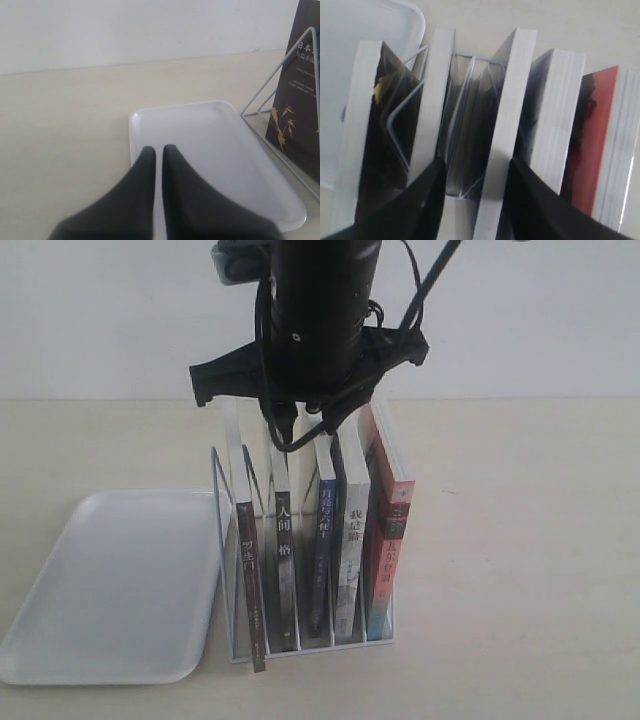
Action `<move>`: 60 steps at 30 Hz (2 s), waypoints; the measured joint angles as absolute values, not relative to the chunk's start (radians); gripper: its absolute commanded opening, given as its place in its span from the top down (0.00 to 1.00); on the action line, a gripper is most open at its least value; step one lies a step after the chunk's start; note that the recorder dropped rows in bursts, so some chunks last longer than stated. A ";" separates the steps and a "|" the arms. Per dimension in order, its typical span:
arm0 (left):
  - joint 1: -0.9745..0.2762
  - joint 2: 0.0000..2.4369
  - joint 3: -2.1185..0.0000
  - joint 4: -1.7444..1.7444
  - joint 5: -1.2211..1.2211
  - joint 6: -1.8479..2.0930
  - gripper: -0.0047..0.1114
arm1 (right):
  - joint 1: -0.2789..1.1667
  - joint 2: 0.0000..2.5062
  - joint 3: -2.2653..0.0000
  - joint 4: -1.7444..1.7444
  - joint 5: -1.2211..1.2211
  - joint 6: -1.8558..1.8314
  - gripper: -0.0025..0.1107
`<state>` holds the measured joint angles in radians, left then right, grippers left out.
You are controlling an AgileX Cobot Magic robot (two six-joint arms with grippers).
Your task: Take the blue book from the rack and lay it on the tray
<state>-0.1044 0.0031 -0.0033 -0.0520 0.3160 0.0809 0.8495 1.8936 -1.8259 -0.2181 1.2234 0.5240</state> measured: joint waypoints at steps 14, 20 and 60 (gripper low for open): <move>-0.104 0.003 -0.003 -0.052 0.316 0.081 0.92 | 0.850 1.942 -1.826 -0.218 1.222 0.524 0.64; -0.104 0.003 -0.003 -0.052 0.316 0.081 0.92 | 0.850 1.946 -1.826 -0.218 1.220 0.526 0.70; -0.104 0.003 -0.003 -0.052 0.316 0.081 0.92 | 0.850 1.629 -1.822 -0.270 1.229 0.495 0.98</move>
<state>-0.1044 0.0031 -0.0033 -0.0520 0.3160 0.0809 0.8495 1.6288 -1.8224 -0.2704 1.2288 0.4948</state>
